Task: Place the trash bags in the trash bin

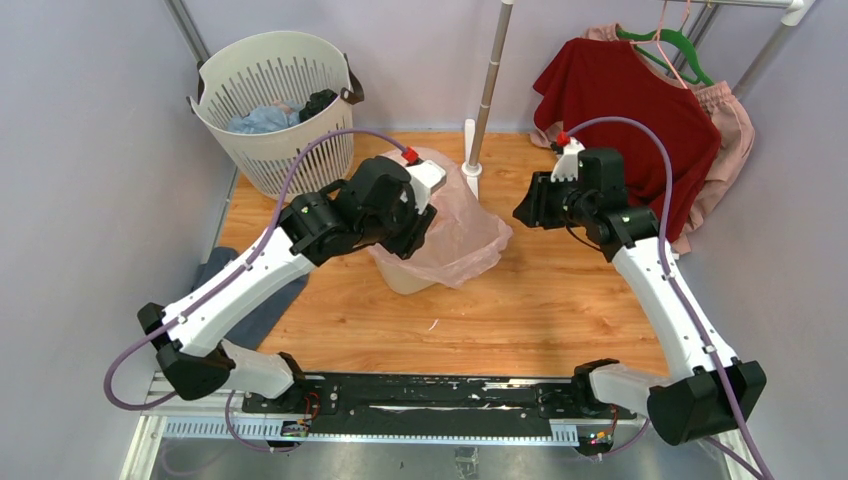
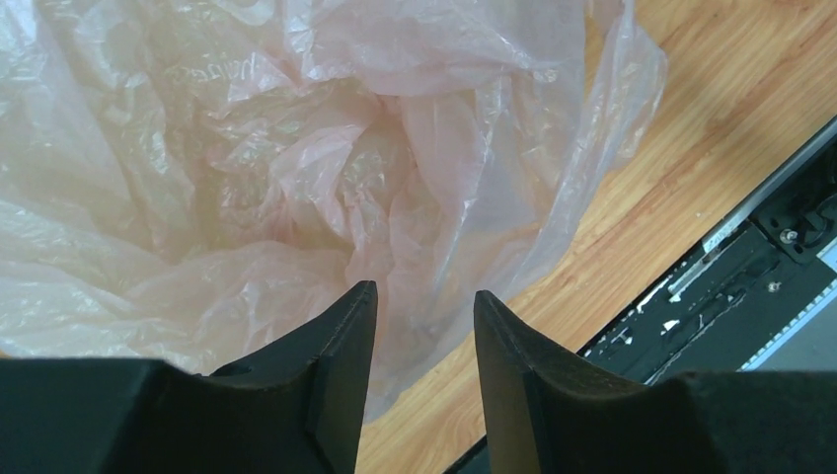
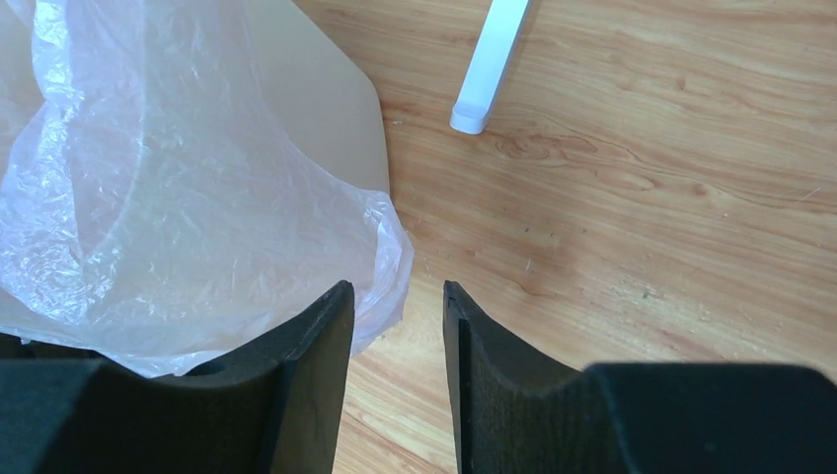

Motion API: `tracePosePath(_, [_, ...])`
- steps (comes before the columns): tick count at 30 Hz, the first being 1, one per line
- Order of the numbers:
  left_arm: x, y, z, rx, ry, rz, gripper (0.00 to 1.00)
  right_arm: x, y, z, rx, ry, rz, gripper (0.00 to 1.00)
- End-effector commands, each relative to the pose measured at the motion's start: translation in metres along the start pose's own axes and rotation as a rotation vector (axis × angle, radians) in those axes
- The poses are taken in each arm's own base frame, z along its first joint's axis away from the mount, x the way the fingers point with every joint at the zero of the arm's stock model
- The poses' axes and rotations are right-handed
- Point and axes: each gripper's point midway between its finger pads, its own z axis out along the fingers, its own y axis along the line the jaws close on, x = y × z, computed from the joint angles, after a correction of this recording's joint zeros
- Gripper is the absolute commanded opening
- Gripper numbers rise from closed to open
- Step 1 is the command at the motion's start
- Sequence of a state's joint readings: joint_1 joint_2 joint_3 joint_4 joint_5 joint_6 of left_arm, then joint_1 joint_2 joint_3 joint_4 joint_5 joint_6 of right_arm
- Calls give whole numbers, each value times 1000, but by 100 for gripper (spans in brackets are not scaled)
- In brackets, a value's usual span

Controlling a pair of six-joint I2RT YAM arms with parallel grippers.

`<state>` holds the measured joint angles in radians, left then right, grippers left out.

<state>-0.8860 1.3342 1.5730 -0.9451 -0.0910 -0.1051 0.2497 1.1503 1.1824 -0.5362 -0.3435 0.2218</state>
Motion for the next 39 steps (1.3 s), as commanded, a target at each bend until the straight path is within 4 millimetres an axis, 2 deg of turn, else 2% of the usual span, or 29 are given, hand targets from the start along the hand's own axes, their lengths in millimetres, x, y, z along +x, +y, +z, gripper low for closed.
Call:
tracePosePath(1, [1, -1, 9, -8, 31, -5, 47, 4, -10, -6, 62, 45, 41, 43])
tracePosePath(3, [-10, -2, 5, -5, 5, -13, 47, 0, -12, -8, 74, 30, 38, 44])
tracePosePath(7, [-55, -13, -6, 47, -91, -32, 48, -10, -4, -5, 34, 13, 41, 44])
tracePosePath(10, [-74, -19, -1, 76, -113, -28, 48, -6, -4, -3, 26, 22, 45, 44])
tracePosePath(12, [-79, -21, 7, 82, -110, -25, 49, -2, -5, -1, 24, 30, 42, 44])
tracePosePath(15, [-82, -24, 24, 88, -86, -19, 48, 2, -8, 1, 34, 39, 36, 44])
tracePosePath(20, [-88, -19, 52, 59, -56, -25, 48, 1, -12, 1, 47, 37, 37, 44])
tracePosePath(26, [-78, -9, 79, 19, 0, -44, 47, 3, -15, 2, 48, 44, 35, 44])
tracePosePath(32, [-72, -6, 89, 12, 25, -47, 43, 3, -16, 4, 43, 48, 38, 44])
tracePosePath(36, [-68, -9, 88, 28, 35, -48, 27, 4, -17, 5, 40, 50, 39, 44])
tracePosePath(39, [-63, -12, 85, 47, 42, -52, 21, 4, -18, 7, 39, 53, 43, 44])
